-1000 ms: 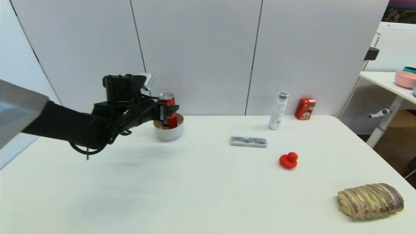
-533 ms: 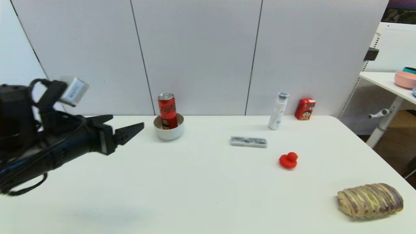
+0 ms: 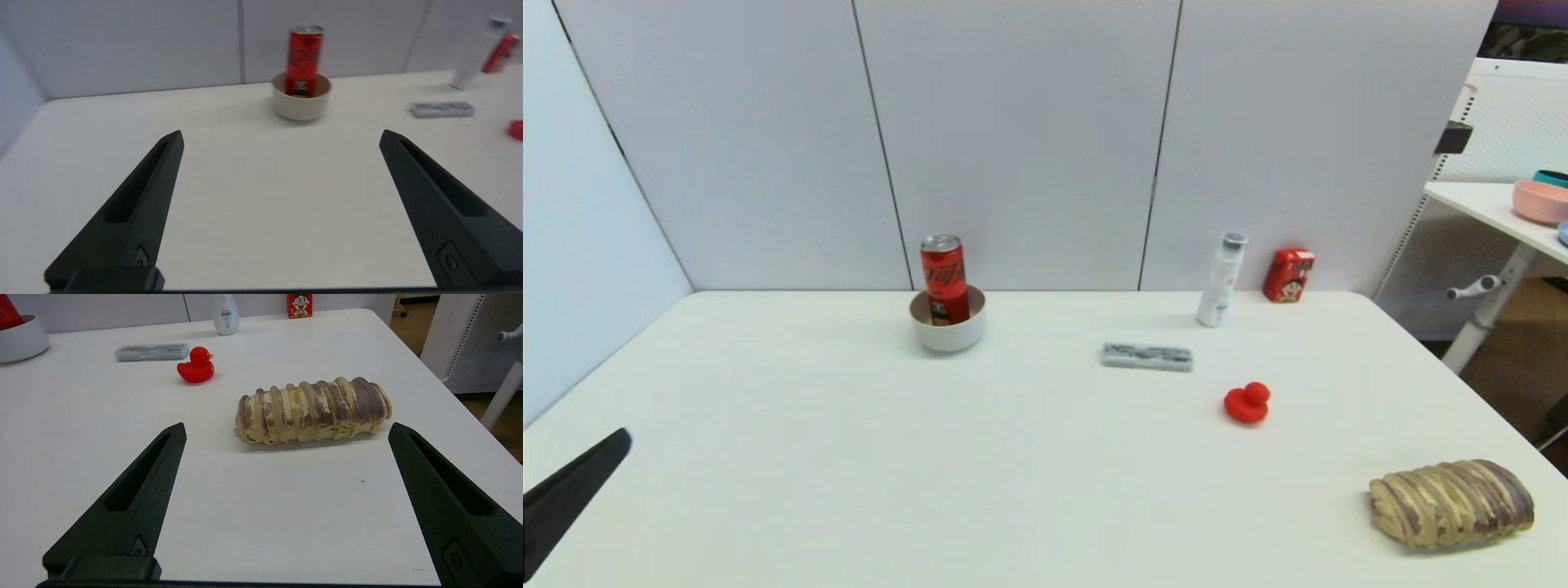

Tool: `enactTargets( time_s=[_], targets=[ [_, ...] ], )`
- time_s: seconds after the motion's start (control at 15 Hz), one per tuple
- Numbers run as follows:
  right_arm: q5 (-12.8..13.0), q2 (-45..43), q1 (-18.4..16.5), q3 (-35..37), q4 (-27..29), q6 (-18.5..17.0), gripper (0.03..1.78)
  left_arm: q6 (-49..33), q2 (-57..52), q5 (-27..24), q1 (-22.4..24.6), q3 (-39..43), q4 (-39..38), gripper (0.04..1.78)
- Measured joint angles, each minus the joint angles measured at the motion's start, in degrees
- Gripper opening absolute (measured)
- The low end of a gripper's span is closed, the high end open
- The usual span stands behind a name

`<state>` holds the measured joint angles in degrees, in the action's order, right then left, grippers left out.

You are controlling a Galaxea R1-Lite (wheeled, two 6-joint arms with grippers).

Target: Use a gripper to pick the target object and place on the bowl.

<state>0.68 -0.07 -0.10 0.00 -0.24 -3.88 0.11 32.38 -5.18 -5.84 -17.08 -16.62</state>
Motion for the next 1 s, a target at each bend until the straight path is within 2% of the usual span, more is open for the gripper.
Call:
enactTargets(
  time_s=[0.2,0.33,0.53,0.67,1.0],
  targets=[
    [0.00,0.00,0.00,0.00,0.00,0.02,1.71,0.24,-11.13,0.11,4.46,5.67,3.89,1.69],
    [0.00,0.00,0.00,0.00,-0.02,0.02,1.71,0.79,-18.21,0.61,5.10,9.56,7.25,1.69],
    [0.00,0.00,0.00,0.00,0.02,0.02,1.71,1.67,-27.50,4.67,5.35,14.93,11.96,1.70],
    [0.00,0.00,0.00,0.00,-0.02,0.05,1.71,2.78,-30.43,6.23,5.40,16.48,16.80,1.70],
    [0.02,0.00,0.00,0.00,0.00,0.05,1.71,1.23,-32.40,6.25,5.40,16.98,16.86,1.70]
  ],
)
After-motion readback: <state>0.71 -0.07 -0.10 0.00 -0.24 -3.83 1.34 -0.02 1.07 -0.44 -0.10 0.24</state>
